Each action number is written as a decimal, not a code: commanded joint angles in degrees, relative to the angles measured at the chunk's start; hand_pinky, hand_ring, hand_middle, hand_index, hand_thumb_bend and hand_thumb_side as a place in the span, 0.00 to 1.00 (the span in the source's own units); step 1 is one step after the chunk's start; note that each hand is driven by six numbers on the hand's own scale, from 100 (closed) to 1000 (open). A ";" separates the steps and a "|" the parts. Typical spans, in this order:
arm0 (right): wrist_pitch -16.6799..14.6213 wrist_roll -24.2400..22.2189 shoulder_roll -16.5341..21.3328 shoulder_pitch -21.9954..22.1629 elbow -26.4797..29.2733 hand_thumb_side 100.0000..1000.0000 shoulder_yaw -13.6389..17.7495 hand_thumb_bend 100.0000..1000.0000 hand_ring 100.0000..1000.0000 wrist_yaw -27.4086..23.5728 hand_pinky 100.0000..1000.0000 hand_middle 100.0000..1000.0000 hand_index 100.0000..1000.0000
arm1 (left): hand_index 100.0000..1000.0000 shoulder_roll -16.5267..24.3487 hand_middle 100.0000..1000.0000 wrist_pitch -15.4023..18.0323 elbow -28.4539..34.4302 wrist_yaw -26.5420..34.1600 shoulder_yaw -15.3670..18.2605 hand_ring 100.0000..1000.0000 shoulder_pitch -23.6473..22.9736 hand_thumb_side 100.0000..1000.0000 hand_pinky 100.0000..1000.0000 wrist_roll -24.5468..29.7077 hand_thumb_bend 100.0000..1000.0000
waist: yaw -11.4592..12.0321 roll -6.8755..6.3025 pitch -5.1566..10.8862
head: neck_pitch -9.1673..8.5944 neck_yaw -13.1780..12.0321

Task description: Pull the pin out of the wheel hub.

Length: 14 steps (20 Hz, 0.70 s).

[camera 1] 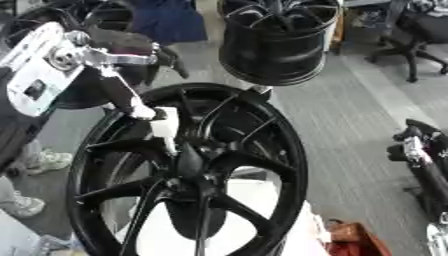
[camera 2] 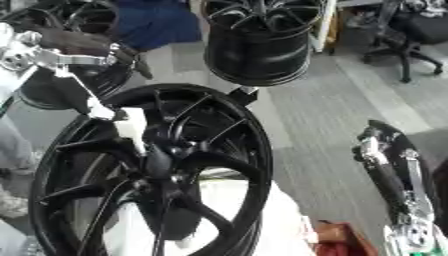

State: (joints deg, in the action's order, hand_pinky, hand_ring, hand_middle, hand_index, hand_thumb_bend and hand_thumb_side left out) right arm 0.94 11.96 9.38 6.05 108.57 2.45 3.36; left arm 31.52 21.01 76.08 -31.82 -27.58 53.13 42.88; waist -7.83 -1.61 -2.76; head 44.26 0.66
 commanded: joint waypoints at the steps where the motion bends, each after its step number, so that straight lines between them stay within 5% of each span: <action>1: -0.09 -0.22 0.90 -0.55 0.56 0.50 0.02 0.00 0.52 -0.26 0.53 0.54 0.78 | 0.90 0.24 0.81 10.53 -1.41 -1.28 0.10 0.44 1.22 0.41 0.62 9.09 0.35 | -0.10 0.29 0.59 | -0.14 -0.17; 14: -0.08 -0.24 0.90 -0.59 0.54 0.50 0.05 0.00 0.52 -0.26 0.53 0.54 0.78 | 0.86 0.62 0.75 14.35 -5.68 -0.88 -2.01 0.42 -0.11 0.42 0.59 9.09 0.30 | 0.07 0.36 0.65 | -0.14 -0.21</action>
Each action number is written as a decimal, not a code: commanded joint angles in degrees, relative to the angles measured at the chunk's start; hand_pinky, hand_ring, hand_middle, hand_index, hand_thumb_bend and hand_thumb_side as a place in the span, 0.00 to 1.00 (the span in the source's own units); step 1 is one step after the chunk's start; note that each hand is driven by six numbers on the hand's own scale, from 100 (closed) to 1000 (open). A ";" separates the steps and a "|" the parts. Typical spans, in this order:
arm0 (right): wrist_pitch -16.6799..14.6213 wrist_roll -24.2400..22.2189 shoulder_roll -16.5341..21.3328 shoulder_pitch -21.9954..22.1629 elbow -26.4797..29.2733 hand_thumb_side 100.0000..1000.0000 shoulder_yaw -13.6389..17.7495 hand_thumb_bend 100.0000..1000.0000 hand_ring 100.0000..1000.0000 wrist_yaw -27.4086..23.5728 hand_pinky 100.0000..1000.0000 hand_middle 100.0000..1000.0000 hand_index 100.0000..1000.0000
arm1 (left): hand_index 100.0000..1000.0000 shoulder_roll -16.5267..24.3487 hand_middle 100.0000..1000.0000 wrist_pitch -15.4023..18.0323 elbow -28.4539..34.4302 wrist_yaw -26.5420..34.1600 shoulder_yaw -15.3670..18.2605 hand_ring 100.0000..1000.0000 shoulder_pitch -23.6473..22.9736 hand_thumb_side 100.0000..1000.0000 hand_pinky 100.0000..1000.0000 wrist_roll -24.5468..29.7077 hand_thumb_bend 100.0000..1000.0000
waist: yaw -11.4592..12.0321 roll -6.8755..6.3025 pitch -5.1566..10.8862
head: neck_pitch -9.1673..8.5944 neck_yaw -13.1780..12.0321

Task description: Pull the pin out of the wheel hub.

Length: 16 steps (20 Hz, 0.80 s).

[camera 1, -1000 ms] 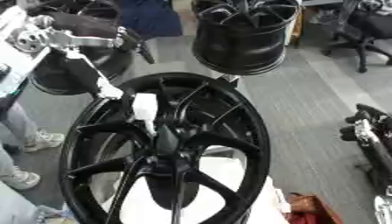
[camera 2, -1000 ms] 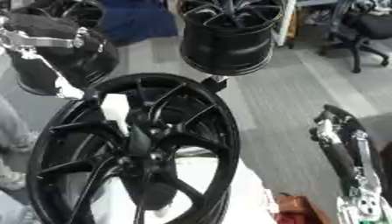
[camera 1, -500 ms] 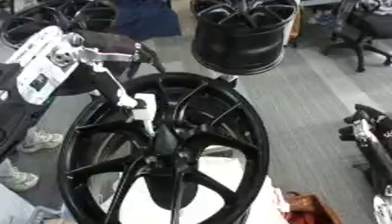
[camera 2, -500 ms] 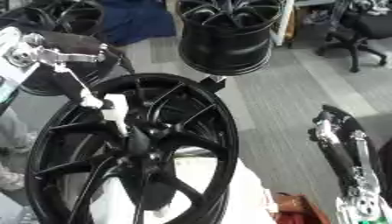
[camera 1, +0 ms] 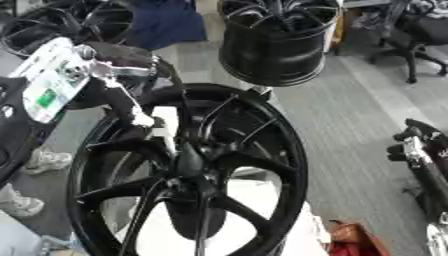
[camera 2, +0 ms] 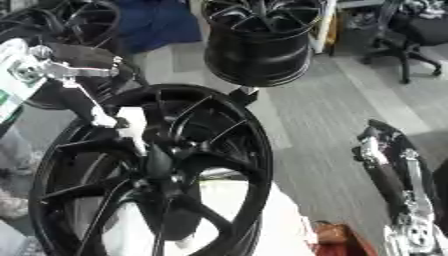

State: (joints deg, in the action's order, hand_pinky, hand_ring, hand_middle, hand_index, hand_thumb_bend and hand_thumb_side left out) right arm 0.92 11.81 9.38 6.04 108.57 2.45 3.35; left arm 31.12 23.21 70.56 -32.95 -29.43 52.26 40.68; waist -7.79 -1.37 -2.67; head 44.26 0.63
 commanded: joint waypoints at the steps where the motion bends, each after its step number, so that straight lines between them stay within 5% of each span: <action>1: -0.04 -0.08 0.91 -0.57 0.54 0.50 0.07 0.00 0.52 -0.25 0.53 0.54 0.78 | 0.85 1.17 0.73 12.45 -0.31 0.38 -0.41 0.41 0.62 0.42 0.58 11.29 0.29 | 0.05 0.10 0.55 | -0.14 -0.15; 12: -0.01 -0.10 0.95 -0.55 0.52 0.50 0.03 0.00 0.52 -0.25 0.53 0.54 0.78 | 0.62 1.69 0.43 11.23 -0.55 8.07 -1.98 0.30 -0.67 0.28 0.48 11.29 0.00 | 0.27 0.11 0.61 | -0.14 -0.19; 16: 0.00 -0.05 0.92 -0.57 0.45 0.50 0.07 0.00 0.52 -0.23 0.53 0.54 0.78 | 0.53 2.30 0.35 8.09 1.01 13.89 -1.57 0.25 -0.92 0.19 0.43 11.29 0.00 | 0.27 0.09 0.65 | -0.14 -0.16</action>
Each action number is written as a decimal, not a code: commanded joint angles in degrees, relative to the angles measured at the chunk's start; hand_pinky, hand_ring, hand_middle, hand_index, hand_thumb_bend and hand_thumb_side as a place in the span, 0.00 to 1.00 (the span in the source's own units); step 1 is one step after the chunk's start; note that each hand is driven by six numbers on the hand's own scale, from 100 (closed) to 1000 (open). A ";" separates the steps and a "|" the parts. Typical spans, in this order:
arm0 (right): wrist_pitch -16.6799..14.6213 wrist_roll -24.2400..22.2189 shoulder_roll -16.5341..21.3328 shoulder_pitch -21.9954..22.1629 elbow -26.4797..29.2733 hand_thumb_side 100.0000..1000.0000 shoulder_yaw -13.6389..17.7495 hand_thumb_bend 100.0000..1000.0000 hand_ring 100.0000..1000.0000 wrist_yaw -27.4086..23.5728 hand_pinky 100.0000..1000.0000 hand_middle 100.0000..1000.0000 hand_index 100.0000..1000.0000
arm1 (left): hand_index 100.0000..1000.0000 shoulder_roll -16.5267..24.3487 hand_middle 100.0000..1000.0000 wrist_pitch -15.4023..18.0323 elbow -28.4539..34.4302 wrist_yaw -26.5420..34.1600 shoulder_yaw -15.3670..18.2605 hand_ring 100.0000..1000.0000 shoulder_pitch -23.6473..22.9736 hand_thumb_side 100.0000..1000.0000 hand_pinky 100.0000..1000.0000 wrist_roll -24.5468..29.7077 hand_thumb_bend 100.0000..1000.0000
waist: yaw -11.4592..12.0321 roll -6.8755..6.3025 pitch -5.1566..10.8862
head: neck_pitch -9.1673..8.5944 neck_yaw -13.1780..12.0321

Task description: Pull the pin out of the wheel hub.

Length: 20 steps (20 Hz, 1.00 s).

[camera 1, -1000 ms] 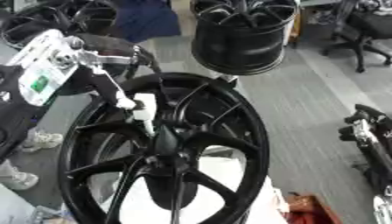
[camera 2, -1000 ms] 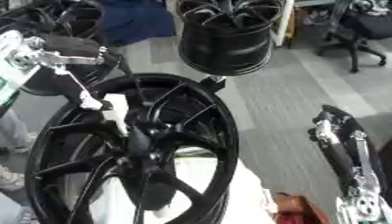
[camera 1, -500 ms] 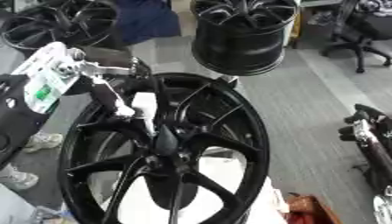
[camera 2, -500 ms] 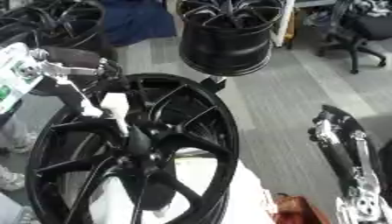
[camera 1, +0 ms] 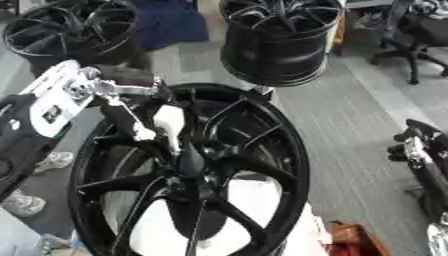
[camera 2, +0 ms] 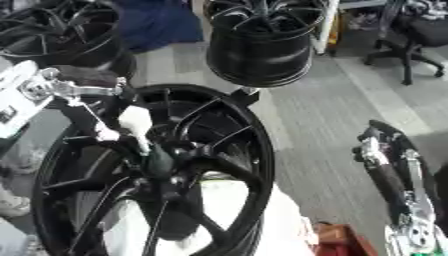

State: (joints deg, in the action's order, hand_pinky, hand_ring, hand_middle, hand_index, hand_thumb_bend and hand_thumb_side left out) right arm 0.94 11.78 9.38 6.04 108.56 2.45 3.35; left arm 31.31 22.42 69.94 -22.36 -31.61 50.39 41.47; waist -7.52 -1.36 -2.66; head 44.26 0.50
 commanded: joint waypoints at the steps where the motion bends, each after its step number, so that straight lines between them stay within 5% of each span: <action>1: -0.02 0.00 0.91 -0.57 0.45 0.50 0.09 0.00 0.52 -0.22 0.53 0.54 0.78 | 0.52 2.41 0.34 7.98 2.32 4.69 1.09 0.24 0.95 0.17 0.42 10.50 0.00 | 0.02 0.09 0.65 | -0.14 0.00; 12: -0.04 0.34 0.75 -0.31 0.35 0.50 0.47 0.00 0.52 -0.10 0.53 0.54 0.78 | 0.52 10.55 0.32 -2.13 9.74 19.75 18.18 0.24 1.37 0.14 0.41 10.37 0.00 | 0.86 0.07 0.92 | -0.14 0.67; 16: 0.05 0.62 0.78 -0.17 0.25 0.50 0.68 0.00 0.52 0.00 0.53 0.54 0.78 | 0.56 16.65 0.37 -3.64 8.54 17.29 23.67 0.27 -2.47 0.13 0.44 7.95 0.00 | 1.41 -0.07 1.05 | -0.14 0.92; 20: 0.04 0.80 0.78 0.08 0.26 0.50 0.88 0.00 0.52 0.10 0.53 0.54 0.78 | 0.64 21.98 0.47 -5.49 3.15 8.67 28.33 0.31 -10.35 0.12 0.46 3.92 0.00 | 2.21 -0.10 1.11 | -0.14 1.28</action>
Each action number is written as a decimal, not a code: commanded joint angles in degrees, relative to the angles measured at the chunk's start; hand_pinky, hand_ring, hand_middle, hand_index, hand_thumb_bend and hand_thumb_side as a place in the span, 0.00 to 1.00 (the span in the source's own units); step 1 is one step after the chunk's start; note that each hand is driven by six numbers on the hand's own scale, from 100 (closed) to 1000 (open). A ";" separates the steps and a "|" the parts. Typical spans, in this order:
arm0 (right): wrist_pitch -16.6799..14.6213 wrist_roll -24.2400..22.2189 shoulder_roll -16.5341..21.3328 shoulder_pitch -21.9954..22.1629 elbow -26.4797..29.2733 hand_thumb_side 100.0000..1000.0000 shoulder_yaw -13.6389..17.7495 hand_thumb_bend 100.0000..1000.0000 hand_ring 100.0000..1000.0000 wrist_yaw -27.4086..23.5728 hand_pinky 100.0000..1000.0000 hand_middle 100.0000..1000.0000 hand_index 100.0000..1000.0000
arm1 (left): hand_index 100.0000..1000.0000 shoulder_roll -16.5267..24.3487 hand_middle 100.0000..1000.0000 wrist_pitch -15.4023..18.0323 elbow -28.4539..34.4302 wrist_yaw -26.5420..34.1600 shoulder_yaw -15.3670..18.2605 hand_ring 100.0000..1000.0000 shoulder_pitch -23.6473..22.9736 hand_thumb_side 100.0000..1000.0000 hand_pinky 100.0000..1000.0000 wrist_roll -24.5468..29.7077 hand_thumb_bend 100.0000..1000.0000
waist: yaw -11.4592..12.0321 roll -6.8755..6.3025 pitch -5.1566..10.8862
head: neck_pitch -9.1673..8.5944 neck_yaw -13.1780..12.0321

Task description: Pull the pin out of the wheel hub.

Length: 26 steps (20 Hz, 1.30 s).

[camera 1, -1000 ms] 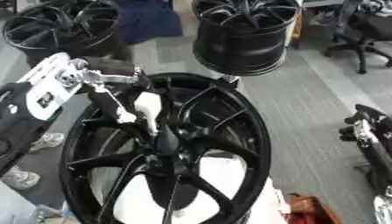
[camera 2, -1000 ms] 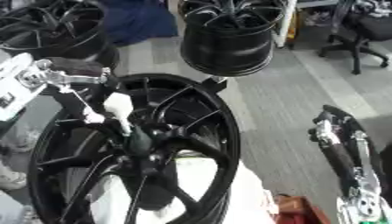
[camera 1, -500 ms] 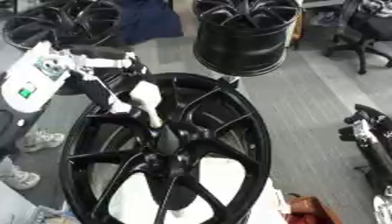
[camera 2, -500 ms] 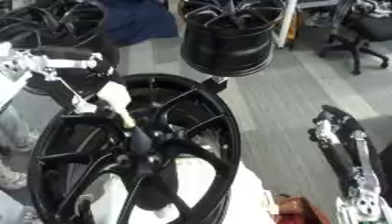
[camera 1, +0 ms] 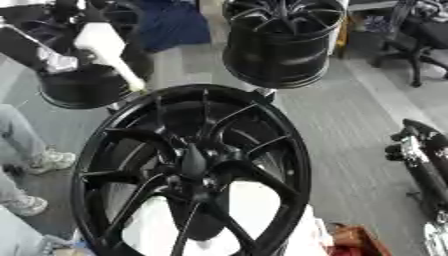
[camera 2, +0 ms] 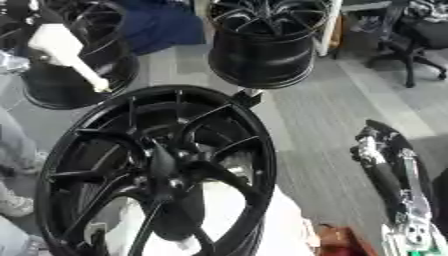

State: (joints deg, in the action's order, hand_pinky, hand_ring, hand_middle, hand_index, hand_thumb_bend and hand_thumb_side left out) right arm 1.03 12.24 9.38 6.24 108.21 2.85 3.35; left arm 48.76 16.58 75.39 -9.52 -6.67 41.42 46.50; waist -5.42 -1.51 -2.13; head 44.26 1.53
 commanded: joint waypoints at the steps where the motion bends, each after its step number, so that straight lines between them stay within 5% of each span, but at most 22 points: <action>1: -0.04 0.40 0.75 -0.07 0.62 0.50 0.54 0.00 0.52 0.12 0.53 0.54 0.78 | 0.68 5.10 0.52 -0.41 -4.40 -6.38 4.69 0.33 -3.78 0.12 0.48 -2.40 0.00 | 0.26 0.09 0.56 | -0.14 0.33; 2: -0.03 0.44 0.71 -0.06 0.64 0.50 0.57 0.00 0.52 0.13 0.53 0.54 0.78 | 0.75 5.28 0.59 -1.01 -6.29 -8.29 5.88 0.36 -5.94 0.18 0.49 -3.63 0.01 | 0.33 0.15 0.52 | -0.14 0.38; 5: 0.01 0.63 0.53 -0.05 0.70 0.50 0.78 0.00 0.52 0.18 0.53 0.54 0.78 | 0.86 4.26 0.76 -2.62 -11.03 -11.41 9.89 0.44 -12.85 0.58 0.53 -7.06 0.11 | 0.54 0.42 0.37 | -0.14 0.80; 9: 0.09 0.94 0.37 0.09 0.78 0.50 1.03 0.00 0.52 0.20 0.53 0.54 0.78 | 0.88 1.97 0.83 -4.45 -12.01 -11.50 14.99 0.48 -20.50 0.76 0.54 -12.23 0.14 | 1.12 0.75 0.06 | -0.14 1.14; 13: 0.15 1.06 0.28 0.15 0.82 0.50 1.12 0.00 0.52 0.20 0.53 0.54 0.78 | 0.88 -0.10 0.85 -6.68 -10.48 -11.22 17.93 0.49 -25.21 0.77 0.54 -17.35 0.09 | 1.86 0.97 0.02 | -0.14 1.25; 15: 0.15 1.05 0.22 0.23 0.83 0.50 1.14 0.00 0.52 0.20 0.53 0.54 0.78 | 0.86 -1.58 0.79 -7.33 -8.92 -10.55 19.19 0.48 -26.75 0.73 0.53 -20.23 0.00 | 2.14 1.11 0.09 | -0.14 1.15; 18: 0.14 1.17 0.05 0.12 0.83 0.50 1.26 0.00 0.52 0.23 0.53 0.54 0.78 | 0.82 -4.47 0.72 -8.27 -5.11 -7.34 20.79 0.47 -29.09 0.67 0.51 -25.76 0.00 | 2.21 1.23 0.12 | -0.14 1.02; 26: 0.09 1.11 -0.42 -0.26 0.89 0.50 1.19 0.00 0.52 0.08 0.53 0.54 0.78 | 0.72 -19.03 0.59 -10.89 13.92 3.46 21.36 0.47 -34.53 0.60 0.50 -35.91 0.00 | 2.39 1.90 -0.35 | -0.14 1.08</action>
State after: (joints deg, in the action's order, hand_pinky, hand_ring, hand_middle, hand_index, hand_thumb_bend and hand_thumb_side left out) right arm 1.17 13.29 8.74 6.53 108.21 3.86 3.39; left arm 30.77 6.11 85.55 -7.97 13.99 6.57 12.18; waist -3.01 0.51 -2.81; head 44.26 2.68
